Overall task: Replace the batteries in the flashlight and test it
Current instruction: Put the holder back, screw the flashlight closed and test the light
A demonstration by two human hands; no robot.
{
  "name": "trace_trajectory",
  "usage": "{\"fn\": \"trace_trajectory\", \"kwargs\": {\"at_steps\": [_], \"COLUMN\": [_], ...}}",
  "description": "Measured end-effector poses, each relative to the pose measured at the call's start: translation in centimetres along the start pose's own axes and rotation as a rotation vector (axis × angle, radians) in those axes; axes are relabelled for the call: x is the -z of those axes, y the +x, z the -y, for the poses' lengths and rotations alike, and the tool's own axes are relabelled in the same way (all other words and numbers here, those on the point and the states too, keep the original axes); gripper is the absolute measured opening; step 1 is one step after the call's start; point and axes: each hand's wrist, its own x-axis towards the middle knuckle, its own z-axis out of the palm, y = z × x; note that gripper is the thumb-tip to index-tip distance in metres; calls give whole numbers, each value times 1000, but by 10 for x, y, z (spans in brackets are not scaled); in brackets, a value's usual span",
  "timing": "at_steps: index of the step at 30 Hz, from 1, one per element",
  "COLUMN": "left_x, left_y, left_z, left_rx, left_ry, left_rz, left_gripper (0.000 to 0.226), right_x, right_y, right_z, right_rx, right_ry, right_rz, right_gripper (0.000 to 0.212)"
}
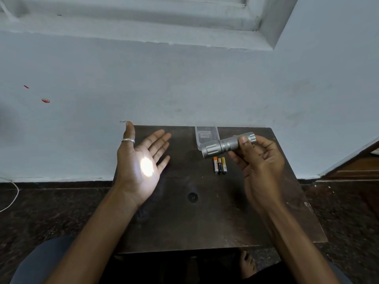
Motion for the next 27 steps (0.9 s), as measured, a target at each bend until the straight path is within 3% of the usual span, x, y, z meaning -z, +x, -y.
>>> {"fn": "trace_trajectory", "kwargs": {"at_steps": [6,12,18,20,23,27], "left_x": [2,3,-1,-6,-9,-7], "left_y": [1,1,1,0,-4,-5], "left_z": [1,2,2,5,17,39], "left_rx": [4,2,-32,-108,-351,-588], "left_ry": [30,67,165,332,821,1255], "left_rz": [3,-8,-19,-69,-4,195], "left_gripper": [81,81,71,54,29,52], "right_x": [3,4,2,1,-4,-10], "right_y": [4,4,3,2,-2,-9], "right_z": [-2,-1,-2,-2,-3,-8], "right_rx": [-23,-51,-44,-33,-27,-16], "right_ry": [11,-18,-11,-13,-56,-168], "right_rz": [-37,-54,-46,-43,-26,18], "right_gripper": [36,13,19,23,36,46]}}
